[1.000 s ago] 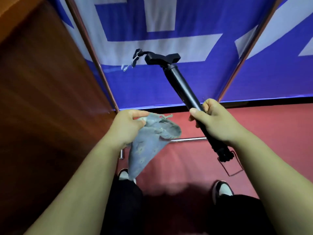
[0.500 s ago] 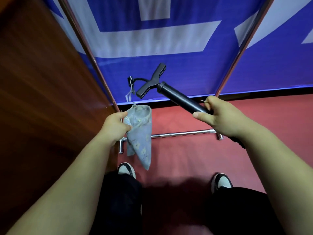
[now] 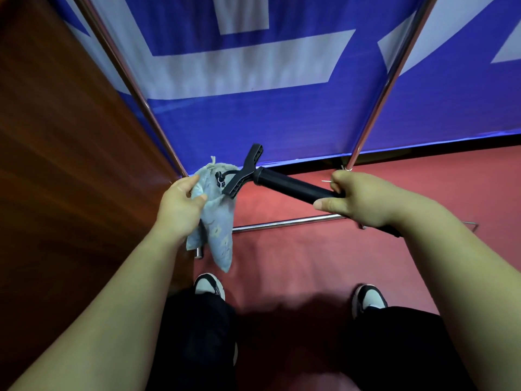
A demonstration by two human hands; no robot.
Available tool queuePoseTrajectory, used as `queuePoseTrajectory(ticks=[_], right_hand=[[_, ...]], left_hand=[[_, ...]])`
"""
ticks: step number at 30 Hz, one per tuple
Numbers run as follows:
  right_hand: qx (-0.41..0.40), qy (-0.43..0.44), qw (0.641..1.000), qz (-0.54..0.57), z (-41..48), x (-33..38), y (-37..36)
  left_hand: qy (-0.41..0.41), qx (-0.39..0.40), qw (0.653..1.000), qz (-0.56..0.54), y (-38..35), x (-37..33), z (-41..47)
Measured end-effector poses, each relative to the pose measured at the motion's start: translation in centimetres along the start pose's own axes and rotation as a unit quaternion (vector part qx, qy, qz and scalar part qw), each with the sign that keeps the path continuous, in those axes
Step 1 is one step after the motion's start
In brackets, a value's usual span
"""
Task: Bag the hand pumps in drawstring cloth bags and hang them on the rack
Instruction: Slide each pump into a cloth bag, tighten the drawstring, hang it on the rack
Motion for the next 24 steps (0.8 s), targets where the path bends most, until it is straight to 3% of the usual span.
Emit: queuePoseTrajectory(ticks=[9, 18, 24], right_hand=[[0.045, -0.028, 0.998, -0.044, 0.4, 0.3, -1.0], [0.028, -0.056, 0.997, -0.044, 0.6, 0.2, -1.1], [0.053, -0.036, 0.997, -0.051, 0.6, 1.2, -2.1]], left_hand=[[-0.126, 0.099, 0.983, 0.091, -1.1, -1.9, -0.7], [-0.110, 0.169, 0.977, 0.066, -1.7, -2.0, -1.0], [-0.102, 0.170, 0.979, 0.048, -1.9, -2.3, -1.2]])
Point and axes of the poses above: each hand's wrist, its own z-axis towards the middle knuckle, its own y-axis out of the back of the hand, x = y × z, the point moved 3 cm from there along z, towards the middle knuckle, and after that the axes turned 10 degrees about -x, right-handed, at the moved point
